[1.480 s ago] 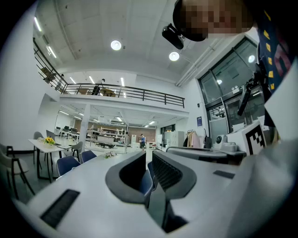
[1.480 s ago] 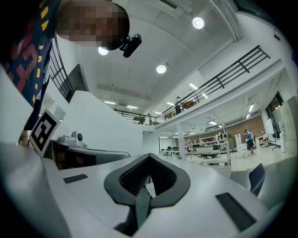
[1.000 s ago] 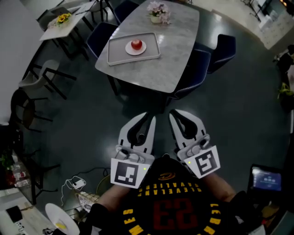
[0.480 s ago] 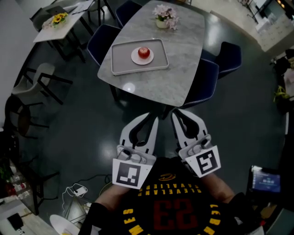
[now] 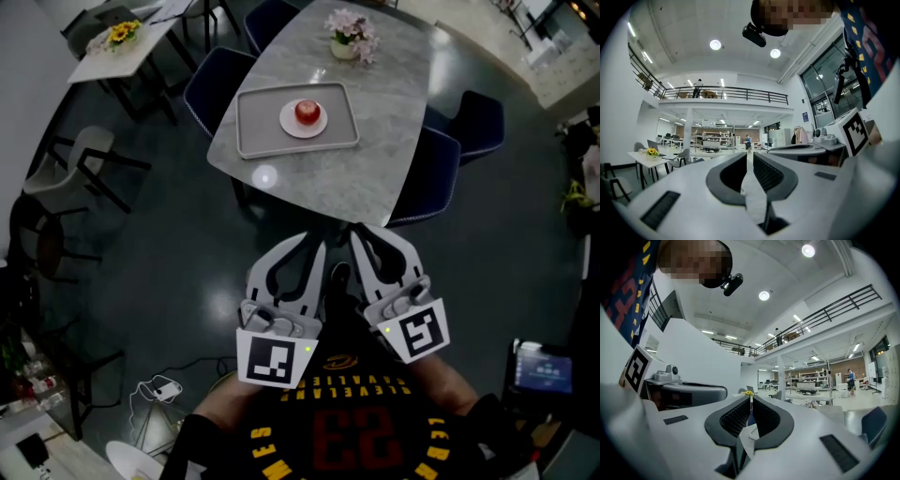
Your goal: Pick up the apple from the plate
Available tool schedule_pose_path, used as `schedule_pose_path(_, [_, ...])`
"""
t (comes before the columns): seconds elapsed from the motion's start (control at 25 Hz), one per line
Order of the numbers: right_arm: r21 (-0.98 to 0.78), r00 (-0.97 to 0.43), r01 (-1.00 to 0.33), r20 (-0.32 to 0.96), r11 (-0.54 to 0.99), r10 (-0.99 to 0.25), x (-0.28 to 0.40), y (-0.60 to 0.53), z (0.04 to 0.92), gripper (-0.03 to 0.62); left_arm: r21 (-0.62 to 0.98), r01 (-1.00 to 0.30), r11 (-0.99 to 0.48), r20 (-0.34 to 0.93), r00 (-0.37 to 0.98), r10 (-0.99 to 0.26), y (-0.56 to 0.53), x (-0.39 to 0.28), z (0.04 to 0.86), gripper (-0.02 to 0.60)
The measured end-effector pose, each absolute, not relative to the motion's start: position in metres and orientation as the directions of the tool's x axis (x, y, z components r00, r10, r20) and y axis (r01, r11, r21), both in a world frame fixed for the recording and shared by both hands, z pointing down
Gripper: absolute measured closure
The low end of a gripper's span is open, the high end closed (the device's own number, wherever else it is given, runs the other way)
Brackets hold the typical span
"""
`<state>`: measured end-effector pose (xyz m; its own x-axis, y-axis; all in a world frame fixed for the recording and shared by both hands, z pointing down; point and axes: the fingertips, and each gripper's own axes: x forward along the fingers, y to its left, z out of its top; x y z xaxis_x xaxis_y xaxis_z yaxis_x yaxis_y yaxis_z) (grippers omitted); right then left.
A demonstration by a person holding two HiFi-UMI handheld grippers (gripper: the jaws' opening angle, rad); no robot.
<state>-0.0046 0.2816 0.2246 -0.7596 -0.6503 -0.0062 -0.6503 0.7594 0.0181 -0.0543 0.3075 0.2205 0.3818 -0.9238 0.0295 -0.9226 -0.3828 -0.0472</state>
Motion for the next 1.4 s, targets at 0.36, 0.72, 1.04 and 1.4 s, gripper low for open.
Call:
schedule_pose_path(0.36, [-0.003,-0.802,-0.595,-0.052,0.803,-0.595,-0.022,0.207,0.221,0.586,-0.121,-0.94,-0.319,0.032,0.318,-0.948,0.241,-0.067,0.214,0.537])
schedule_pose_path(0.72, [-0.009,-0.831,-0.555,-0.044,0.832,-0.555,-0.014,0.161,0.224,0.586,-0.108,-0.96,-0.258,0.047,0.254,-0.966,0.195,-0.066,0.216,0.537])
schedule_pose_path(1.04, [-0.047,-0.849,-0.526,-0.023,0.849,-0.527,0.009,0.09,0.234,0.586,-0.092,-0.974,-0.207,0.064,0.201,-0.977,0.127,-0.05,0.219,0.537])
schedule_pose_path(1.4, [-0.11,-0.845,-0.533,0.019,0.839,-0.534,0.027,0.037,0.252,0.577,-0.008,-0.984,-0.18,0.162,0.176,-0.971,0.08,-0.047,0.246,0.537])
